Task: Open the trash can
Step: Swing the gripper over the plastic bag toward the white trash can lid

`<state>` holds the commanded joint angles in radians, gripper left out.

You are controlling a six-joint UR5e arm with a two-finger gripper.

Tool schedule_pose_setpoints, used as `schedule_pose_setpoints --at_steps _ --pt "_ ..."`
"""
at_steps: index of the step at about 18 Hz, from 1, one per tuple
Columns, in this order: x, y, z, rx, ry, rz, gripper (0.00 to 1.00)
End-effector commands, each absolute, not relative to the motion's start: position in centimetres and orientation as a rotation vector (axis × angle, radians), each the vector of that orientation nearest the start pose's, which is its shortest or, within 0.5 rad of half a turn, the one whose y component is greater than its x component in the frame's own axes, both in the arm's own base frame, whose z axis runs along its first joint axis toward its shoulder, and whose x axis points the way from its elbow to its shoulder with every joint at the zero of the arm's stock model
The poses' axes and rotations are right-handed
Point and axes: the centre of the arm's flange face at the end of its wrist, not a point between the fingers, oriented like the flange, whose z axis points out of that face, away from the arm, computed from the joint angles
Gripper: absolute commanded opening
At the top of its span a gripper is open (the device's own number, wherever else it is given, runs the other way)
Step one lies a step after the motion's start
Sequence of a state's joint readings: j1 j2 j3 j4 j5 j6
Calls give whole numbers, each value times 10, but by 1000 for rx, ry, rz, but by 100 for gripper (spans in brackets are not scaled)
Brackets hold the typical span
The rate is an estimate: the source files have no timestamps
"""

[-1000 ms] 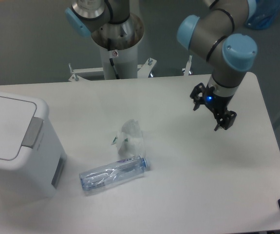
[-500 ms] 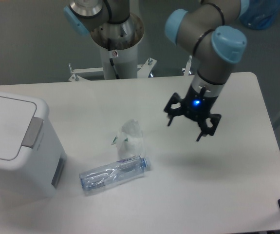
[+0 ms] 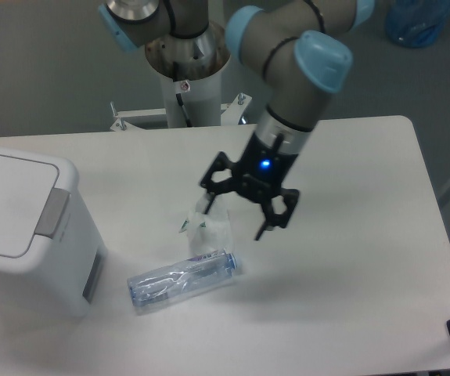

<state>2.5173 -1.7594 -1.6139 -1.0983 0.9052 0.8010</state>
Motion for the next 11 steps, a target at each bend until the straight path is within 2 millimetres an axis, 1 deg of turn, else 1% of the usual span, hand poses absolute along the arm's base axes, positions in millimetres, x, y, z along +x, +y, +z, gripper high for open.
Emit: schedule_pose_setpoints --at_steps 2,4,5,7,8,9,11 --pt "-348 504 453 -2453 -134 -346 100" --pt "-337 509 457 -2453 -147 -361 100" --pt "-337 509 459 -2451 -163 -363 100" --pt "-332 509 469 -2442 -224 -376 100" --pt "-326 511 476 -2442 -264 -382 100" --pt "-319 515 477 -2445 -289 -396 100" --pt "-301 525 480 -2449 -277 -415 100"
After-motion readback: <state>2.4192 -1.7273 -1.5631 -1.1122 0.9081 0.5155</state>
